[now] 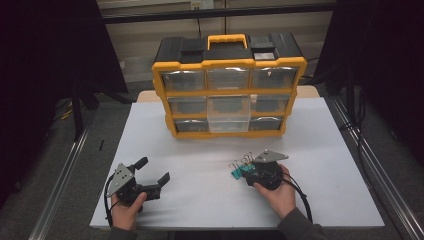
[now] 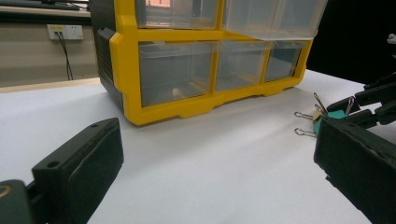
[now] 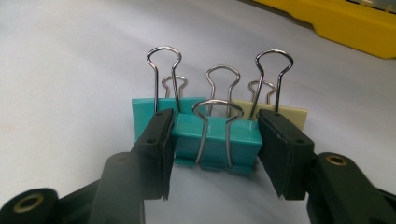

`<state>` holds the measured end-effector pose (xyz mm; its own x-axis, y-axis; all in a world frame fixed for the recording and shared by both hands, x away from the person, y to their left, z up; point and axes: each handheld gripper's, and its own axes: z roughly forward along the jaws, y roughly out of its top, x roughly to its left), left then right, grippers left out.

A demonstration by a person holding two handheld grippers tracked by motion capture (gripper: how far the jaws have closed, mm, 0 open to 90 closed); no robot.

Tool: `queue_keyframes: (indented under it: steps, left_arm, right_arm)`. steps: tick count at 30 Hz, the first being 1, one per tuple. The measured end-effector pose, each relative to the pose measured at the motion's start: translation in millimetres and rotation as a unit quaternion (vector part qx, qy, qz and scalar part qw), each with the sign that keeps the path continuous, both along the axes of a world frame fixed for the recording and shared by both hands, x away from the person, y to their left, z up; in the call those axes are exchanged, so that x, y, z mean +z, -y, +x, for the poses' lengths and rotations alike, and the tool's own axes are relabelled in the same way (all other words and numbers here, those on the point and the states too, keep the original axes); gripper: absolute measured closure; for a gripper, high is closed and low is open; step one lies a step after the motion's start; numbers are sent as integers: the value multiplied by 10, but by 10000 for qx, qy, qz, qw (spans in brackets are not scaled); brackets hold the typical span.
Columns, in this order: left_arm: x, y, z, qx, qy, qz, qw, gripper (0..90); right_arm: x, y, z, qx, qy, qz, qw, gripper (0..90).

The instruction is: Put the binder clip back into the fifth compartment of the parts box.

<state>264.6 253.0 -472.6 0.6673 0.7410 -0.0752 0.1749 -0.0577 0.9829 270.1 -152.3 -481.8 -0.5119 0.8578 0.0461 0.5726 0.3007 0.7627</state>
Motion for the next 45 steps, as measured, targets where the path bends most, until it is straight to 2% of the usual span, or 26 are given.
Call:
queue_keyframes:
  steps: [1, 2, 3, 8, 13, 17, 18, 19, 20, 25, 26, 27, 30, 31, 32, 33, 34, 35, 37, 38, 42, 43, 45]
  left_arm:
    - [0, 5, -1, 7, 1, -23, 10000, 15]
    - [3, -11, -1, -25, 13, 82, 10000, 15]
    - [2, 3, -3, -1, 0, 0, 10000, 15]
    - [1, -5, 0, -21, 2, 64, 10000, 15]
    - [0, 11, -2, -19, -16, -28, 10000, 15]
    - [3, 6, -2, -5, 5, 4, 10000, 15]
    - [2, 17, -4, 26, -6, -86, 10000, 15]
    - [2, 15, -5, 31, -8, -84, 10000, 16]
    - [-3, 43, -10, 91, -52, -273, 9996, 15]
    - [-2, 35, -5, 65, -18, -240, 9997, 15]
    - [3, 5, -6, 22, -19, -37, 10000, 15]
    - [7, -12, -5, -18, -4, 76, 10000, 16]
    - [7, -12, -5, -15, -4, 73, 10000, 15]
    - [1, 13, -5, 34, -20, -95, 9999, 15]
    - [2, 6, -2, 26, -6, -55, 10000, 16]
    - [-1, 20, -3, 52, -23, -148, 9999, 16]
    - [-1, 20, -3, 51, -18, -155, 9999, 16]
    - [3, 6, -2, 20, -6, -51, 10000, 16]
    - [2, 11, -6, 34, -25, -87, 10000, 16]
    - [5, -6, -4, -3, -11, 40, 10000, 15]
    - [7, -12, -3, -21, -2, 67, 10000, 16]
    - [8, -12, -3, -22, -5, 64, 10000, 16]
    - [6, 7, -5, 33, -21, -90, 10000, 15]
  right_arm:
    - [1, 7, 2, 41, 44, -3, 10000, 495]
    - [12, 13, -8, 22, 70, 2, 10000, 499]
    - [22, 17, -16, 7, 59, 18, 10000, 499]
    - [79, 66, -45, 27, 234, 257, 9994, 499]
    - [135, 100, -92, 49, 381, 466, 9982, 499]
    - [172, 131, -107, 27, 545, 615, 9966, 500]
    - [187, 145, -110, 10, 612, 649, 9960, 500]
    - [197, 156, -111, -5, 670, 687, 9954, 500]
    - [206, 165, -114, -19, 669, 743, 9950, 500]
    - [243, 197, -125, -56, 836, 906, 9924, 500]
    - [249, 202, -127, -71, 879, 926, 9918, 500]
    - [258, 207, -128, -80, 918, 966, 9911, 500]
    - [288, 225, -134, -116, 1033, 1052, 9890, 500]
    - [300, 231, -135, -125, 1061, 1060, 9886, 500]
    - [315, 239, -137, -131, 1106, 1087, 9878, 500]
    - [326, 244, -139, -144, 1129, 1100, 9874, 500]
    - [345, 252, -139, -161, 1168, 1130, 9866, 500]
    - [356, 258, -141, -169, 1185, 1165, 9859, 500]
    - [381, 278, -142, -194, 1227, 1230, 9846, 500]
    - [388, 285, -142, -197, 1245, 1244, 9842, 500]
    - [423, 307, -134, -208, 1270, 1258, 9837, 500]
    - [436, 312, -126, -196, 1294, 1263, 9833, 500]
    - [470, 322, -121, -202, 1345, 1273, 9825, 500]
